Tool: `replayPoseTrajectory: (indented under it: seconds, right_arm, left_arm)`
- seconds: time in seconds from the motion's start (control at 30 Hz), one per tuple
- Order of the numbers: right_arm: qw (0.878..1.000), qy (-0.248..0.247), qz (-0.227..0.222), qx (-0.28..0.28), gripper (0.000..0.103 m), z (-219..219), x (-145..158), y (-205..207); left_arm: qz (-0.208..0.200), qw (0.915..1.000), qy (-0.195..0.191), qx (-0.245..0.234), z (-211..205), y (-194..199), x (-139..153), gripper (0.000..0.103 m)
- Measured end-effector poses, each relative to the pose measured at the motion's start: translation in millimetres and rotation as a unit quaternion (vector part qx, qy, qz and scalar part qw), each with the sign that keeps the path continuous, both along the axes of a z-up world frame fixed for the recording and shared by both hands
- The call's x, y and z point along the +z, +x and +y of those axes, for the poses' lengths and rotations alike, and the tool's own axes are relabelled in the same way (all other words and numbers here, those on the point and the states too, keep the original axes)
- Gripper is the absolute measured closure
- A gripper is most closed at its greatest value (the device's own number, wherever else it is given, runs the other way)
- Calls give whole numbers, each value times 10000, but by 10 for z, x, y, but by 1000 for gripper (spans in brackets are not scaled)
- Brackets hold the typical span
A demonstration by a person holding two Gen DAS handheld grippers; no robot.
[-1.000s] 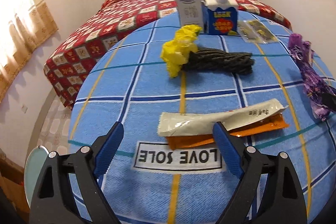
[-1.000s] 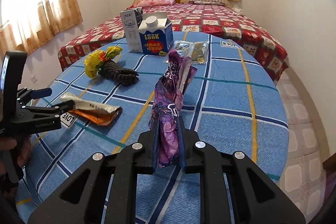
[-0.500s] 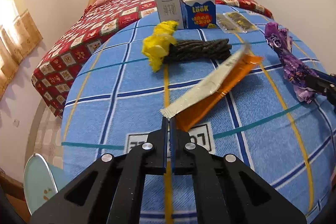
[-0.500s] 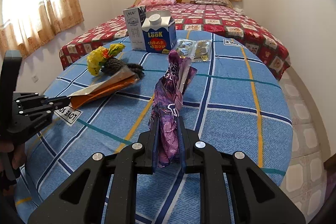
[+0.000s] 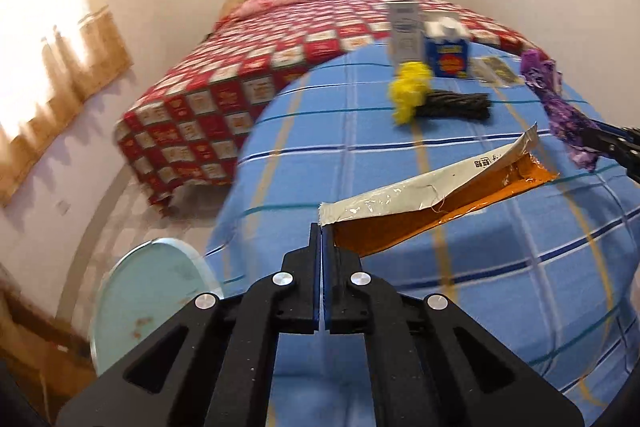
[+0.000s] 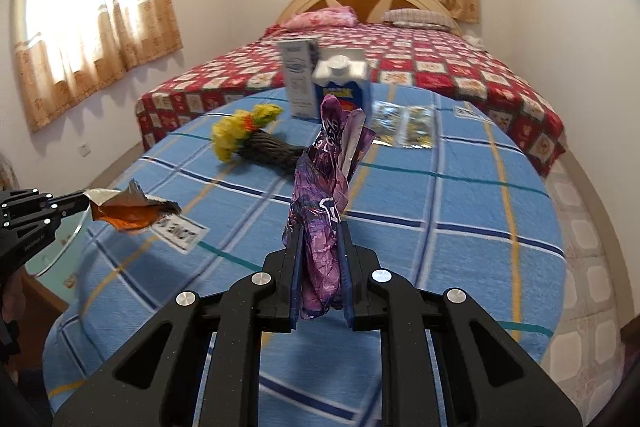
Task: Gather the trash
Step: 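Carry the orange-white and purple wrappers over the light-blue bin with both grippers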
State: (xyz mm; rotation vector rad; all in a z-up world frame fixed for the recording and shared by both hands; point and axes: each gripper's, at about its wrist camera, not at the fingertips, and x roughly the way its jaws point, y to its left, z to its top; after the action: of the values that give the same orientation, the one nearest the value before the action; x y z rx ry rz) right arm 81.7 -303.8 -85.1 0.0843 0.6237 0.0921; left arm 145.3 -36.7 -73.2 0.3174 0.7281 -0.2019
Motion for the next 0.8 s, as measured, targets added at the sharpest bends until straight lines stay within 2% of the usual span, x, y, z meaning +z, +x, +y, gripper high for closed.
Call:
replayPoseTrajectory:
  seconds: [0.3, 0.8]
  right_arm:
    - [9976, -93, -96, 686, 86, 618, 104, 168]
    - [9834, -333, -71, 1780, 86, 1715, 152, 491]
  left_arm:
    - [27, 9969, 70, 783, 713, -53, 14, 103]
    - [75, 9827, 182, 1841, 1736, -207, -25, 103]
